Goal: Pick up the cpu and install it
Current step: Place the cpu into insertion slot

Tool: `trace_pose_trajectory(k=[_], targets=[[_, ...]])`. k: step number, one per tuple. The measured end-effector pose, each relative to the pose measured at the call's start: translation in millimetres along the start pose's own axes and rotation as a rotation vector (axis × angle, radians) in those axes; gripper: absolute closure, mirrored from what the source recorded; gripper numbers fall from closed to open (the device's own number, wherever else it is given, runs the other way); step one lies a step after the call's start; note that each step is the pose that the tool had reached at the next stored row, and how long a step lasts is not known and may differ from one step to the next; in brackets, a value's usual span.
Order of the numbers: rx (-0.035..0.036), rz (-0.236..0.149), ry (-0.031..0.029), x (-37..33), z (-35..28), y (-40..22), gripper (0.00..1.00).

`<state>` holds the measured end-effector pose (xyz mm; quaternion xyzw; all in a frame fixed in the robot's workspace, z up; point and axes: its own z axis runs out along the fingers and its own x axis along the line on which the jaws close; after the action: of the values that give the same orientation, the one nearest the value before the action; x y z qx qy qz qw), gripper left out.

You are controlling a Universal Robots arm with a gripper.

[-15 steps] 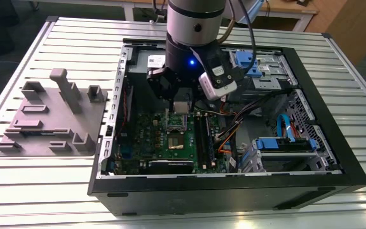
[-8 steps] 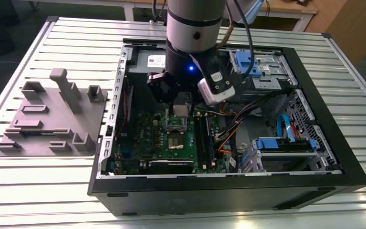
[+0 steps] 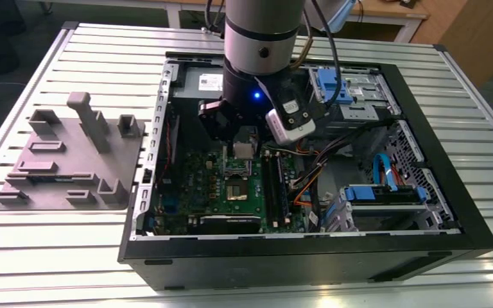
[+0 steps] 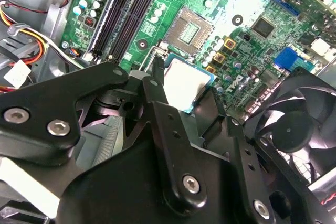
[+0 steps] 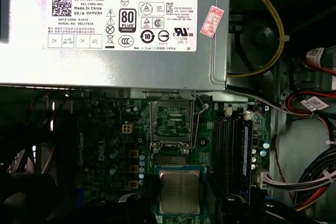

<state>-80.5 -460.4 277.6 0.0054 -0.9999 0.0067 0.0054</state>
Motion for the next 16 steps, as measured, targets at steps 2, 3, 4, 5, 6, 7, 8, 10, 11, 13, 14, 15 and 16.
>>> trace_pose_trajectory(k=[2, 3, 4, 5, 6, 7, 8, 10, 11, 13, 14, 15, 16], targets=[[-0.0001, 0.000, -0.0001, 0.0, 0.2, 0.0, 0.53], [-0.0001, 0.000, 0.0000, 0.0, 0.2, 0.0, 0.53], [-0.0001, 0.000, 0.0000, 0.0, 0.3, 0.0, 0.53], [-0.0001, 0.000, -0.0001, 0.0, 0.4, 0.0, 0.53], [-0.0001, 0.000, -0.0001, 0.0, 0.4, 0.0, 0.53], [-0.0001, 0.000, -0.0001, 0.0, 0.5, 0.0, 0.53], [-0.0001, 0.000, -0.0001, 0.0, 0.5, 0.0, 0.53], [-0.0001, 0.000, -0.0001, 0.0, 0.7, 0.0, 0.53], [-0.0002, 0.000, -0.0001, 0.0, 0.7, 0.0, 0.53], [-0.0002, 0.000, -0.0001, 0.0, 0.9, 0.0, 0.53], [-0.0005, 0.000, -0.0003, 0.0, 1.7, 0.1, 0.53], [-0.0004, 0.000, -0.0001, -0.1, 3.5, 0.1, 0.53], [-0.0003, 0.000, 0.0001, 0.0, 5.1, 0.1, 0.53]])
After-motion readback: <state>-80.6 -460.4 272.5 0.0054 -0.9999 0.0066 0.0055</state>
